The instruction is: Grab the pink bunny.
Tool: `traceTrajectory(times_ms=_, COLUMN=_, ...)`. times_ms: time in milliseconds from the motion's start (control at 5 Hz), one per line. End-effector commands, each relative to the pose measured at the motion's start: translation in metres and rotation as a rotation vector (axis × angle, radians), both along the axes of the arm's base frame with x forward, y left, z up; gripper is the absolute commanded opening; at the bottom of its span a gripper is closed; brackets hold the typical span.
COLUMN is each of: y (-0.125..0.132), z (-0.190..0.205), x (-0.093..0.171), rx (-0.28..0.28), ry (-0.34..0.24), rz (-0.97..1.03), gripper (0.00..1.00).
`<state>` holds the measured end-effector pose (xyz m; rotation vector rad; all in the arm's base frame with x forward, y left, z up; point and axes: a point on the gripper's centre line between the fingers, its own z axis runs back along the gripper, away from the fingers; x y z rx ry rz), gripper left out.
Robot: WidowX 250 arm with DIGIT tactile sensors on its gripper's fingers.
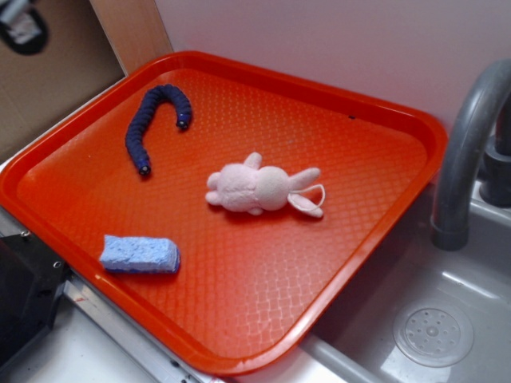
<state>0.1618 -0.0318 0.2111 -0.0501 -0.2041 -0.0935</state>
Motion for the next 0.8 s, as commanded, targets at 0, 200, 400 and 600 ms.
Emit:
traceTrajectory(times_ms=0, y=-0.047, z=-0.031, x=0.054, rx=0.097, ry=-0.137, rz=-0.283, gripper=1.00)
traceTrajectory(times_ms=200, y=-0.060, z=-0.052, x=0.074, rx=0.136, ry=-0.144, rz=-0.330, gripper=1.00)
traceTrajectory(times_ms=400, y=-0.071, z=-0.079, x=0.089, rx=0.148, ry=-0.113, rz=-0.408, gripper=1.00)
traceTrajectory(times_ms=600, y=-0.074, z=-0.104, x=0.093, rx=0.173, ry=-0.066, rz=-0.442, gripper=1.00)
